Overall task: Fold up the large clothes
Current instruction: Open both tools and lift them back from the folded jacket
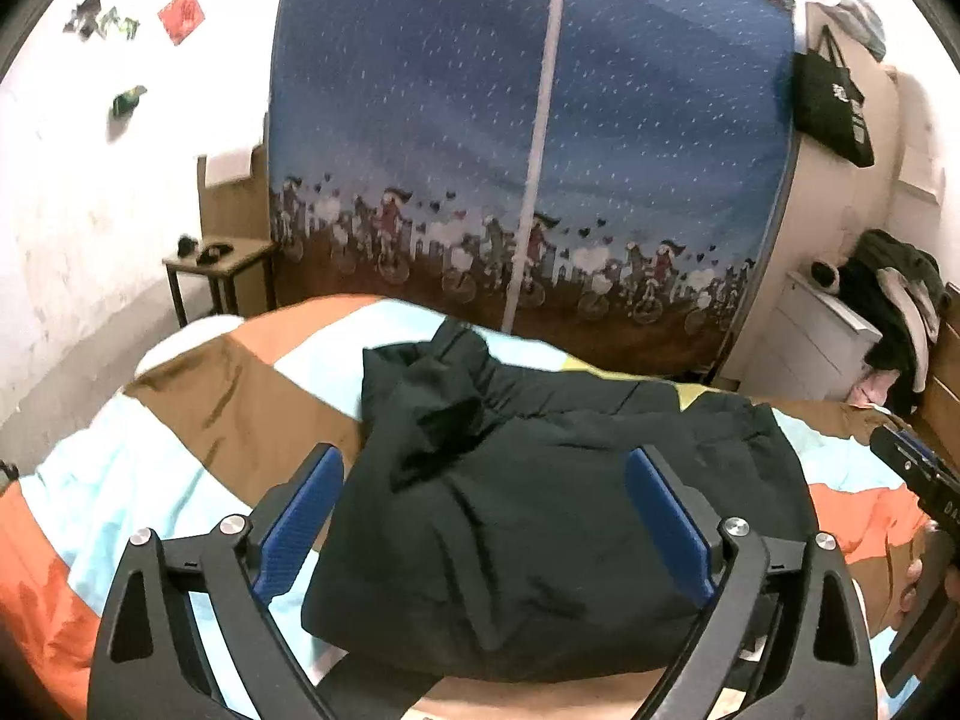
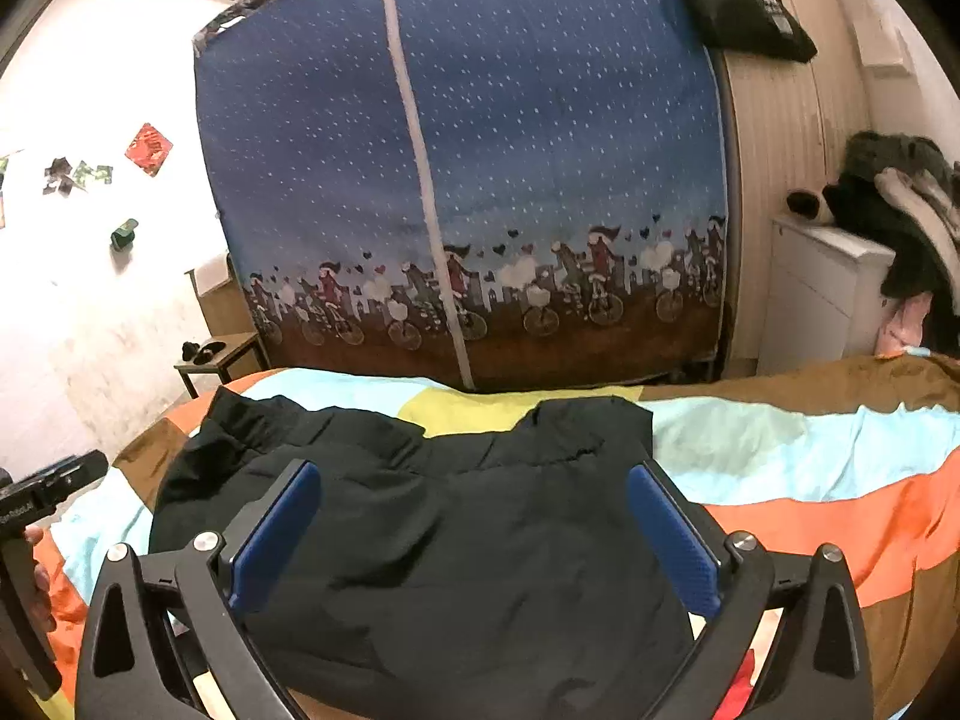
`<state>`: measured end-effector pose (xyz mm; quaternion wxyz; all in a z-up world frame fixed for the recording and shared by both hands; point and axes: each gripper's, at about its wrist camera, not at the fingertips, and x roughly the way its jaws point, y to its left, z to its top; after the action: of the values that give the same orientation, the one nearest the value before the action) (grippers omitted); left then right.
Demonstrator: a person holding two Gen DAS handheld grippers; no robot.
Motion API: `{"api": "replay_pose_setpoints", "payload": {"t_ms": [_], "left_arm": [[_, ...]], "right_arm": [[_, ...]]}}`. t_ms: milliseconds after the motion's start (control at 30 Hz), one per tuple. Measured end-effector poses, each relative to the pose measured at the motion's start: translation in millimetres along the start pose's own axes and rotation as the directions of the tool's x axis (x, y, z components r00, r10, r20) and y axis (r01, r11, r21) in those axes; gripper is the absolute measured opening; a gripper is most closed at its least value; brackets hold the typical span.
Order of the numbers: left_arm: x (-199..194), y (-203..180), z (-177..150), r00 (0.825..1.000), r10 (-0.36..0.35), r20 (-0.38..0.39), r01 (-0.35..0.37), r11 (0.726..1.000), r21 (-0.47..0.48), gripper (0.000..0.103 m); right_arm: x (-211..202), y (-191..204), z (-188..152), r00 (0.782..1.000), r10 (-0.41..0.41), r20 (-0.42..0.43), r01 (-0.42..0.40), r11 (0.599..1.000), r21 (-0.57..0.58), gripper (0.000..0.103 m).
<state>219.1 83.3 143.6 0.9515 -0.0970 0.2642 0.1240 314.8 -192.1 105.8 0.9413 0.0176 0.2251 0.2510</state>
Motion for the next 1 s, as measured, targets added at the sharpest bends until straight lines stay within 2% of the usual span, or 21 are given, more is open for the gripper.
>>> {"api": "replay_pose_setpoints", "payload": {"t_ms": [200, 500, 767, 1000], "left_arm": [[-26, -10, -6, 0.997, 0.01, 0.078, -0.012, 1.0, 0.023, 0.097], [-51, -17, -18, 0.993, 0.007, 0.12, -0.016, 0.997, 0.073, 0.098], [-68, -33, -38, 0.988, 0.002, 0.154, -0.021, 0.992, 0.121, 0.098], [-80, -48, -57, 0.987, -0.015, 0.163, -0.012, 0.987, 0.163, 0.098]], "right_arm": [[-22, 19, -5, 0.999, 0.025, 0.045, -0.022, 0.999, -0.05, 0.103], [-49, 32, -10, 0.996, 0.051, 0.075, -0.045, 0.996, -0.075, 0.103], [-61, 31, -26, 0.995, 0.053, 0.083, -0.047, 0.996, -0.071, 0.103], [-72, 33, -43, 0.996, 0.07, 0.049, -0.069, 0.997, -0.033, 0.103]]}}
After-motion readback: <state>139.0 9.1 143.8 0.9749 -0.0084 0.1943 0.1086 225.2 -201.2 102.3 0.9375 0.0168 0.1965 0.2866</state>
